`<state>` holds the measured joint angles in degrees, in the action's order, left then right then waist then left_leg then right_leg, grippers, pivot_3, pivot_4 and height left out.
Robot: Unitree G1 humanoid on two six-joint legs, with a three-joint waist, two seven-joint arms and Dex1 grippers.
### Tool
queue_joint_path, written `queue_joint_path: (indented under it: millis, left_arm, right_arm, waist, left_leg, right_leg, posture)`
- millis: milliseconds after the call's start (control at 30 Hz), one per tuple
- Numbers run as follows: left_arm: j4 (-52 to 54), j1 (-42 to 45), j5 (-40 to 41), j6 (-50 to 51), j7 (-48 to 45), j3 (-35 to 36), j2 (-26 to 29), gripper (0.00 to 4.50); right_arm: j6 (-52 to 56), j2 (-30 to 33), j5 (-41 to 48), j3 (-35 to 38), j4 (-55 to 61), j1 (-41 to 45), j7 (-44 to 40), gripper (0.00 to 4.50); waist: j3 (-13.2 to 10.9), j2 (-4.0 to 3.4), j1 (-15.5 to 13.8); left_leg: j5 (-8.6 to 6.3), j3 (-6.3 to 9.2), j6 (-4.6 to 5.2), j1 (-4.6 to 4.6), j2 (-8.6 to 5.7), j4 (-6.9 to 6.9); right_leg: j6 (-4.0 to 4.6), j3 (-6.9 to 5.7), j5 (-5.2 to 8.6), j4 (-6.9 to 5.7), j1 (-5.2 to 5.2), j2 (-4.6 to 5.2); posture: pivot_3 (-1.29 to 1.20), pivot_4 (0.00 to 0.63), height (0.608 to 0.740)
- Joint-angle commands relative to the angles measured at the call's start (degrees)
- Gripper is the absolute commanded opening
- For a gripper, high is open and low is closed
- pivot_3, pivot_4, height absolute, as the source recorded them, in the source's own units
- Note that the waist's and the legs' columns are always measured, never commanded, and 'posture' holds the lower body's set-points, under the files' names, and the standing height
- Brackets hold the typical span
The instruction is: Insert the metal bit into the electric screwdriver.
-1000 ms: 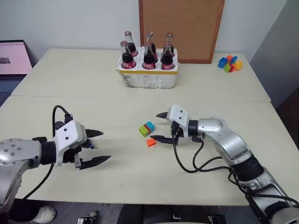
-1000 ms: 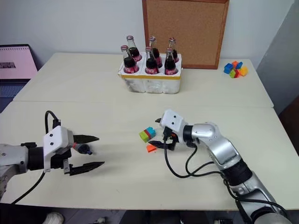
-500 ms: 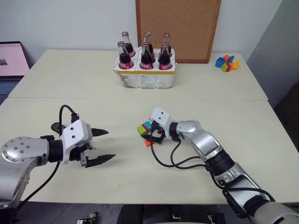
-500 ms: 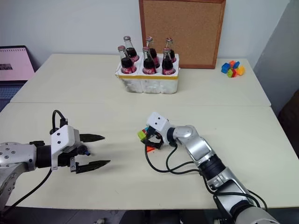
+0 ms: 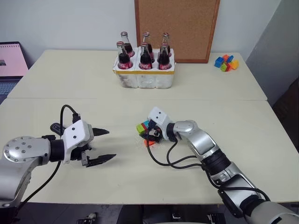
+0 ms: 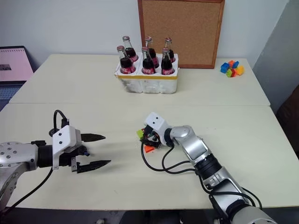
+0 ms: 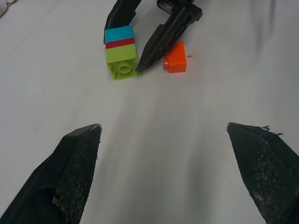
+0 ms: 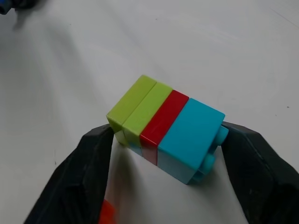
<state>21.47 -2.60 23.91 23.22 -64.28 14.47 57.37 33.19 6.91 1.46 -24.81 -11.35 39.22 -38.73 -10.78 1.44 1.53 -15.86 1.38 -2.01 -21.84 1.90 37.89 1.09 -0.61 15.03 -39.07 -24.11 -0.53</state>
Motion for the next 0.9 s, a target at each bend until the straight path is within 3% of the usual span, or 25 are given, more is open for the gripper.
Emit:
queue_joint_path:
  millis: [33,400,667,900]
  left_arm:
    - [-0.4,1.0,-0.3,-1.3,0.2,-0.2,-0.2,4.50]
    - [0.2,3.3,1.2,-0.8,1.3,-1.6,-2.4,4.50]
    - [5.4,9.7,5.8,2.5,4.4,-5.7,-7.9,4.50]
    - [2.6,21.8,5.1,3.0,7.0,-16.9,-18.9,4.50]
  right_arm:
    - [-1.4,-0.3,-0.1,0.8,1.9,0.6,0.0,2.99]
    - [-1.0,2.4,0.9,4.7,7.6,0.4,0.6,2.99]
    - [4.6,16.4,2.9,19.6,21.7,-7.9,2.6,2.99]
    - [3.8,23.3,2.4,36.8,18.3,-18.1,11.4,2.99]
  waist:
    - [0.0,0.00,0.0]
    - [0.0,0.00,0.0]
    - [0.0,0.03,-1.1]
    - [0.0,0.02,-1.4]
  left_leg:
    - [0.00,0.00,0.00,0.00,0.00,0.00]
    - [0.00,0.00,0.00,-0.02,0.01,0.00]
    - [0.00,-0.01,0.00,-0.09,-0.08,0.03]
    - [0.00,-0.12,0.00,-0.08,-0.25,0.06]
  right_leg:
    - [0.00,0.01,0.00,0.00,0.00,0.00]
    - [0.00,0.01,0.00,0.00,-0.01,0.01]
    - [-0.03,0.00,0.00,0.06,0.04,0.20]
    - [-0.09,-0.02,-0.03,0.05,0.08,0.08]
  posture:
    - [0.00,0.150,0.740]
    - [0.00,0.150,0.740]
    - [0.00,0.150,0.740]
    - [0.00,0.150,0.740]
